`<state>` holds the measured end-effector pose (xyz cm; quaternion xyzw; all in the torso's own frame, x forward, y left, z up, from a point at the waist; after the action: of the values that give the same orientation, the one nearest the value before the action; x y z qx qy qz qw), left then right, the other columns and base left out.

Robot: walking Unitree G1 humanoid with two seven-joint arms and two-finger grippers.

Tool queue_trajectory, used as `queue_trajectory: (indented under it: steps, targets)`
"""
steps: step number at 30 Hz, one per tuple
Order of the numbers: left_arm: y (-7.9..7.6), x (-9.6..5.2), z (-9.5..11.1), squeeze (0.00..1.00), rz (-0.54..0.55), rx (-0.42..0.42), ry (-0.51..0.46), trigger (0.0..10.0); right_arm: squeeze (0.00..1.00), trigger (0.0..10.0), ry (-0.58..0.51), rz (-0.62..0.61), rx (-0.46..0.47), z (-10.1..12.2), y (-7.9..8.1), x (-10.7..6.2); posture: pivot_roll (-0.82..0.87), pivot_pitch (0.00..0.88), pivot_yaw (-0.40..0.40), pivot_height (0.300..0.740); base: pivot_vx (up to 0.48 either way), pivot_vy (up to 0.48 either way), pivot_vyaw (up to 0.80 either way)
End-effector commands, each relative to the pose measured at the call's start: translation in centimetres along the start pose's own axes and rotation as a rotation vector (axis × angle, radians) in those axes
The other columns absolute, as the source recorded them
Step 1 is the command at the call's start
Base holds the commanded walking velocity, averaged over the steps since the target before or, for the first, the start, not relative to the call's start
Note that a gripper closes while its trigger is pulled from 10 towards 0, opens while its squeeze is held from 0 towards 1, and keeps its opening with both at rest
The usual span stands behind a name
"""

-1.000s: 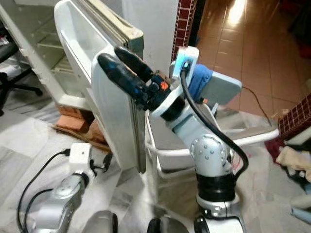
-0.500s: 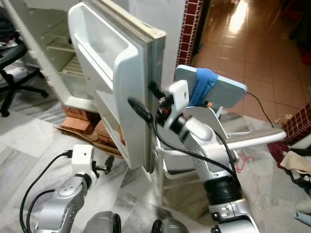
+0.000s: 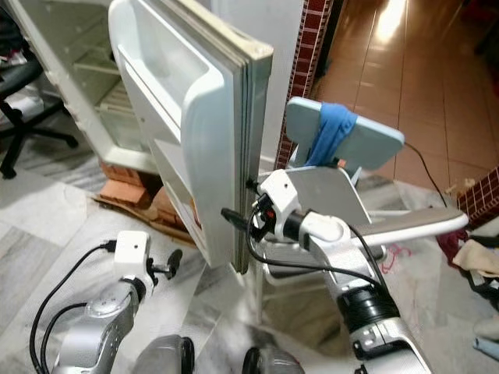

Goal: Restocking fridge

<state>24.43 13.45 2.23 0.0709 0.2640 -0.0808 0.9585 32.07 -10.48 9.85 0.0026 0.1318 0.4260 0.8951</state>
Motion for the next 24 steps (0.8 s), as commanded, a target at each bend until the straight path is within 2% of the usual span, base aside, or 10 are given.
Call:
queue_trajectory:
  steps: [1, 5, 11, 12, 13, 14, 15, 19, 21, 24]
  targets:
    - [0.0, -0.1, 0.0, 0.00, -0.002, 0.007, 0.005, 10.0, 0.00, 10.0, 0.045, -0.087, -0.044, -0.1, -1.8, -0.3, 0.13, 0.110, -0.017, 0.740, 0.000, 0.000, 0.00]
    - [0.0, -0.1, 0.0, 0.00, -0.005, 0.010, 0.005, 10.0, 0.00, 10.0, 0.041, -0.236, -0.077, 0.6, -4.2, -0.5, 0.13, 0.111, -0.016, 0.740, 0.000, 0.000, 0.00]
    - [-0.1, 0.0, 0.1, 0.00, -0.009, 0.017, 0.004, 10.0, 0.00, 10.0, 0.025, -0.286, -0.074, 1.8, -5.5, -0.8, 0.13, 0.111, -0.015, 0.740, 0.000, 0.000, 0.00]
    - [-0.1, -0.1, 0.1, 0.00, -0.008, 0.016, 0.004, 10.0, 0.00, 10.0, -0.045, -0.283, -0.008, 2.7, -5.6, -0.9, 0.13, 0.113, -0.013, 0.740, 0.000, 0.000, 0.00]
    - [-0.1, -0.1, 0.1, 0.00, -0.008, 0.016, 0.004, 10.0, 0.00, 10.0, -0.045, -0.283, -0.008, 2.7, -5.6, -0.9, 0.13, 0.113, -0.013, 0.740, 0.000, 0.000, 0.00]
    - [-0.1, -0.1, 0.1, 0.00, -0.009, 0.015, 0.005, 10.0, 0.00, 10.0, -0.164, -0.251, 0.062, 4.4, -5.3, -0.4, 0.13, 0.114, -0.012, 0.740, 0.000, 0.000, 0.00]
    - [-0.1, -0.1, 0.1, 0.00, -0.009, 0.015, 0.005, 10.0, 0.00, 10.0, -0.164, -0.251, 0.062, 4.4, -5.3, -0.4, 0.13, 0.114, -0.012, 0.740, 0.000, 0.000, 0.00]
    - [-0.1, 0.0, 0.1, 0.00, -0.015, 0.022, 0.004, 10.0, 0.00, 10.0, -0.364, -0.146, 0.211, 8.3, -3.0, 0.7, 0.13, 0.115, -0.011, 0.740, 0.000, 0.000, 0.00]
    - [0.0, 0.0, 0.1, 0.00, -0.014, 0.022, 0.005, 10.0, 0.00, 10.0, -0.499, -0.033, 0.293, 12.1, -0.5, 1.4, 0.13, 0.114, -0.006, 0.740, 0.000, 0.000, 0.00]
    - [-0.1, 0.1, 0.0, 0.00, -0.015, 0.023, 0.006, 10.0, 0.00, 10.0, -0.543, 0.038, 0.294, 13.7, 1.2, 1.8, 0.12, 0.112, -0.006, 0.740, 0.000, 0.000, 0.00]
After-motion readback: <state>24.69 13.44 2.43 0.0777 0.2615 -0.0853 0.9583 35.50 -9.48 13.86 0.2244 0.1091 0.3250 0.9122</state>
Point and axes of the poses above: a point about 5 cm out from each wrist's last joint towards the gripper, its own x axis pointing out of the wrist towards the gripper, its own z axis along the axis of the wrist's last joint, y = z × x, the point moved 2 cm from there along x, pointing out of the wrist towards the gripper, and after that the axes turned 11 degrees about x, right-handed, at the moved point
